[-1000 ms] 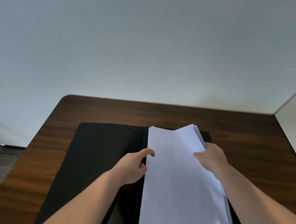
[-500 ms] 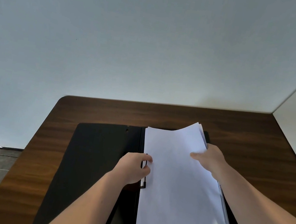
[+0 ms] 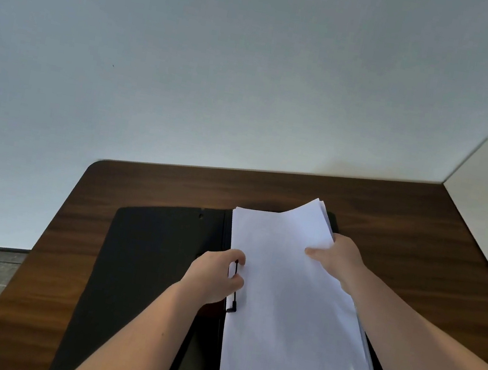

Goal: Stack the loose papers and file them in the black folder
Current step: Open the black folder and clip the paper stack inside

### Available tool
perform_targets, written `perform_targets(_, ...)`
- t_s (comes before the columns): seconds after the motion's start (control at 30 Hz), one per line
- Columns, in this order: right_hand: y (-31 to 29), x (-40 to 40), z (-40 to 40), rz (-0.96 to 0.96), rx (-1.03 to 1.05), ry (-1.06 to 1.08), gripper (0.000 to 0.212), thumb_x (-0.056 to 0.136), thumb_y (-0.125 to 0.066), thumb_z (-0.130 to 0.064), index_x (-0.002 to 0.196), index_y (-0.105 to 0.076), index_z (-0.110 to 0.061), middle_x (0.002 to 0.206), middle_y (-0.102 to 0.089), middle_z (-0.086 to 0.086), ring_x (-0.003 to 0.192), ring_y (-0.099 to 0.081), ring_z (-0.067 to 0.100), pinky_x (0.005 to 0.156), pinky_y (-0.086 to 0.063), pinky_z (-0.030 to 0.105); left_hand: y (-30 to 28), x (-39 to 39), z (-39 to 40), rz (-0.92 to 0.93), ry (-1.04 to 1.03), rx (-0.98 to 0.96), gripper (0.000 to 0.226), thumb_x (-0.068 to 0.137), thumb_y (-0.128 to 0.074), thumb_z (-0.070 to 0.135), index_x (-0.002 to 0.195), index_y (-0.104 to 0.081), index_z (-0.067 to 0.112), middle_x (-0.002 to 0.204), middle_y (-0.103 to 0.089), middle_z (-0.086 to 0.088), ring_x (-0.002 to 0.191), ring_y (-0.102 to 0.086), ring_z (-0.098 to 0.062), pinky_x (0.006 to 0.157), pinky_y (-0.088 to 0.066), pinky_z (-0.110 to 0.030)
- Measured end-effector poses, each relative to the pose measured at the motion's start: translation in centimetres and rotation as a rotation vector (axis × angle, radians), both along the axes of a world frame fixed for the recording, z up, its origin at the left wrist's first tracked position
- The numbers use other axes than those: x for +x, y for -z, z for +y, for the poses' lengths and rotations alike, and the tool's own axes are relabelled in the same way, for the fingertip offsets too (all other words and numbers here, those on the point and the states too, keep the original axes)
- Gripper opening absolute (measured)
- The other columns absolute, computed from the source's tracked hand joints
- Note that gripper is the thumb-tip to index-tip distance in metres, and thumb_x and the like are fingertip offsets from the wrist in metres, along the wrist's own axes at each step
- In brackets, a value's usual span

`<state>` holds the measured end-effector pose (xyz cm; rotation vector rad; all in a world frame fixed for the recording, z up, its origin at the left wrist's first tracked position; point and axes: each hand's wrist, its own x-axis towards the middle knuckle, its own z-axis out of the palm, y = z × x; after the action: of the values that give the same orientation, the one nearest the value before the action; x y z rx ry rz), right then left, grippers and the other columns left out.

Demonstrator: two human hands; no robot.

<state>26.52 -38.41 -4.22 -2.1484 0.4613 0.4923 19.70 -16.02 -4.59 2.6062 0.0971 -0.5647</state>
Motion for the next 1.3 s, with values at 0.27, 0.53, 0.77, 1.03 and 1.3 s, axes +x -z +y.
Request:
perform_targets(0.27,-0.4,0.0,0.6,-0.015,-0.076,-0.027,0.059,0.077,-0.076,-0.029,0.128,-0.051,-0.014,0.121,-0.062,0.009,0.11,-0.06,0.03,0.094,-0.052,0.045,-0.2,0.1,-0.7,0.039,0.052,0.114,0.031,0.091,-0.052,0.029,0.12,-0.044,0.025,0.064,-0.043,0.003,0.055,-0.042,-0.013,0.048,-0.029,-0.025)
perform_targets(0.53,0.1,-0.5,0.0,-0.087,-0.108,0.011,0.084,0.073,-0.08,-0.025,0.141,-0.032,-0.013,0.133,-0.054,0.012,0.121,-0.053,0.035,0.098,-0.047,0.046,-0.1,-0.3,0.8,0.044,-0.118,-0.02,0.064,0.093,-0.056,0.038,0.148,-0.025,0.027,0.091,-0.059,0.001,0.085,-0.059,-0.023,0.075,-0.048,-0.034)
perform_targets(0.77,0.2,-1.6,-0.6,-0.188,-0.35,-0.083,0.083,0.075,-0.073,-0.038,0.145,-0.031,-0.024,0.134,-0.046,0.013,0.127,-0.039,0.034,0.094,-0.043,0.042,-1.1,-1.8,4.4,0.03,-0.458,0.224,0.077,0.087,-0.055,0.056,0.151,-0.02,0.031,0.159,-0.022,-0.007,0.147,-0.018,-0.032,0.11,-0.029,-0.057)
perform_targets(1.03,0.9,-2.0,-1.4,-0.082,-0.337,-0.095,0.074,0.073,-0.075,-0.042,0.135,-0.042,-0.019,0.132,-0.047,0.016,0.127,-0.039,0.036,0.096,-0.041,0.042,-2.0,-4.2,9.8,0.247,-0.951,0.245,0.13,0.052,-0.073,0.077,0.151,-0.013,0.017,0.149,-0.029,-0.019,0.136,-0.032,-0.038,0.106,-0.037,-0.053)
perform_targets(1.3,1.3,-2.4,-1.8,0.013,-0.372,-0.078,0.072,0.068,-0.075,-0.049,0.127,-0.046,-0.016,0.128,-0.048,0.016,0.124,-0.04,0.036,0.093,-0.042,0.043,-3.0,-6.6,12.3,0.425,-1.017,0.299,0.128,0.039,-0.071,0.084,0.139,-0.036,0.012,0.136,-0.05,-0.015,0.126,-0.047,-0.035,0.102,-0.04,-0.045)
